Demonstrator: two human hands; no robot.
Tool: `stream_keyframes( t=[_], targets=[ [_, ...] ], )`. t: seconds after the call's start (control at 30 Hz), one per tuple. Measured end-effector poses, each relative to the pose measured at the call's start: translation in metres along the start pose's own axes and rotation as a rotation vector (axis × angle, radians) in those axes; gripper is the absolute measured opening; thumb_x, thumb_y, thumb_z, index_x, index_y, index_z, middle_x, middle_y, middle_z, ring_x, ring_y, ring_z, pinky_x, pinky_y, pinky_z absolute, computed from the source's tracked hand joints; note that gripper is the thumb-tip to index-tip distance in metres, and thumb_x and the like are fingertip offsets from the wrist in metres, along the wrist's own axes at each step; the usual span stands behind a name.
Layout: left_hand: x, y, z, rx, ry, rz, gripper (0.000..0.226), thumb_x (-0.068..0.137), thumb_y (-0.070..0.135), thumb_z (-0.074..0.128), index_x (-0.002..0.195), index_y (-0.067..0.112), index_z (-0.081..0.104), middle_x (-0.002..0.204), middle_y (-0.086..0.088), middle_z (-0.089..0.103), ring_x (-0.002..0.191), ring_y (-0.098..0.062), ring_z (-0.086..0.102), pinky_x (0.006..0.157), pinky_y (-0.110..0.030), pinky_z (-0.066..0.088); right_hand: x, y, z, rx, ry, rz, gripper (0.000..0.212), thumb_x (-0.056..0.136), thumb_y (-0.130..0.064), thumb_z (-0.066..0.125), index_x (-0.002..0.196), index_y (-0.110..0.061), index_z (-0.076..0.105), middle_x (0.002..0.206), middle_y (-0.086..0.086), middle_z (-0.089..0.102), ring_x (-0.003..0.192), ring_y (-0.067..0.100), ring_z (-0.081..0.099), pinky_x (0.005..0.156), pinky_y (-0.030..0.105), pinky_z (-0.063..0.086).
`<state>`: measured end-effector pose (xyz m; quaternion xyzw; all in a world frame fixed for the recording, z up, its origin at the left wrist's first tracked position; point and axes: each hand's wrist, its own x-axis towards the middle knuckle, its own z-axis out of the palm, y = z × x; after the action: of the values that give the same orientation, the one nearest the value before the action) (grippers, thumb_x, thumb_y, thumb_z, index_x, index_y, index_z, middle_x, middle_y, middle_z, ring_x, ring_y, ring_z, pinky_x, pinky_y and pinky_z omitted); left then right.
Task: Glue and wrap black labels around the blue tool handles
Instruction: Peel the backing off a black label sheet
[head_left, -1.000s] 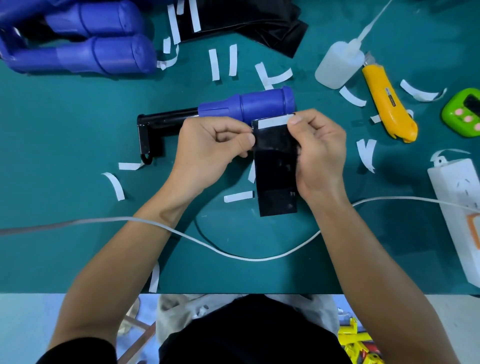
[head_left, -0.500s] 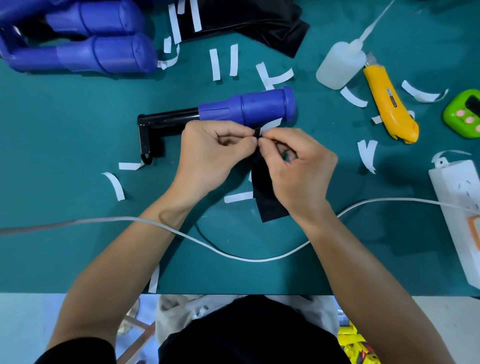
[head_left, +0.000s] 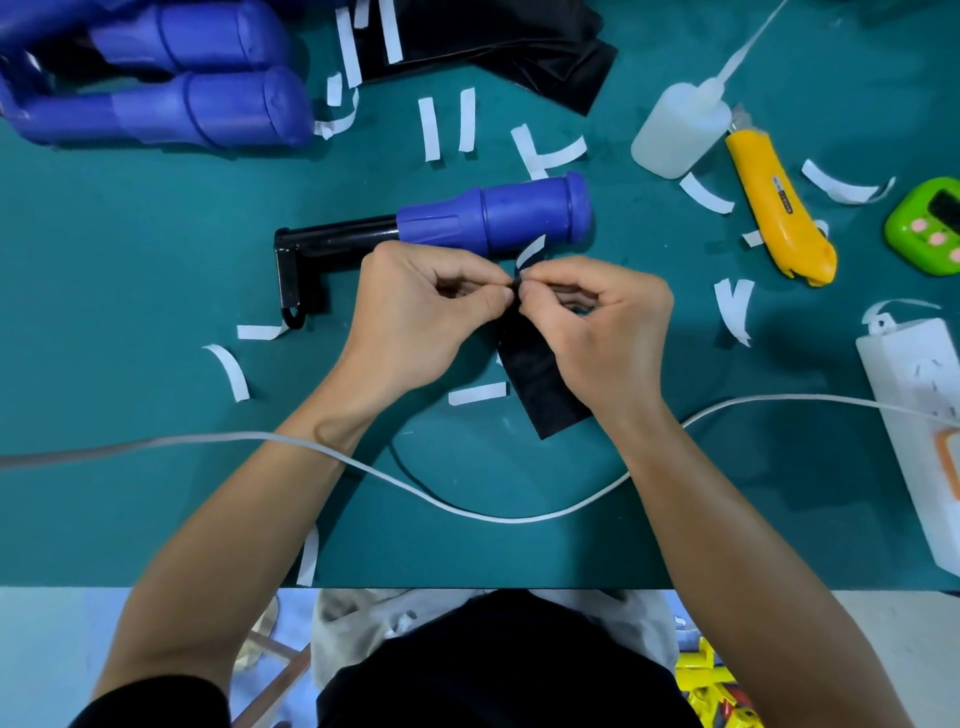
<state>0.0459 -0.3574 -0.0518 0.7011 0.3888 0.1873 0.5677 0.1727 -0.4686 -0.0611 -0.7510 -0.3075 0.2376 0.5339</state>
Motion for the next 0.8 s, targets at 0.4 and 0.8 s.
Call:
stream_keyframes(
  t=[0.4,0.8],
  targets=[
    [0.0021,-0.0019,-0.002,0.075,-0.03,-0.006,0.024,0.081,0.011,0.08,0.078,0.034,0.077,0.076,0.004,0.077,0.068,-0.009,0.069,0.07,-0.03,0.058,0.0078,0.0019,-0.0023,0.122,-0.128,0.064,0.024,0.084,-0.006,0.075,0.08,-0.029,0.077,0.071,-0.009,0.075,0.066,0.013,0.074,0.066,0.028,0.058],
    [0.005,-0.003,0.0019,0.187,-0.016,0.014,0.031,0.076,0.009,0.071,0.075,0.04,0.071,0.073,0.013,0.071,0.063,0.003,0.06,0.064,-0.011,0.046,0.0091,0.0083,0.0037,0.044,-0.127,0.078,0.018,0.086,-0.005,0.07,0.076,-0.019,0.075,0.067,-0.005,0.072,0.063,0.017,0.074,0.062,0.033,0.06]
  ],
)
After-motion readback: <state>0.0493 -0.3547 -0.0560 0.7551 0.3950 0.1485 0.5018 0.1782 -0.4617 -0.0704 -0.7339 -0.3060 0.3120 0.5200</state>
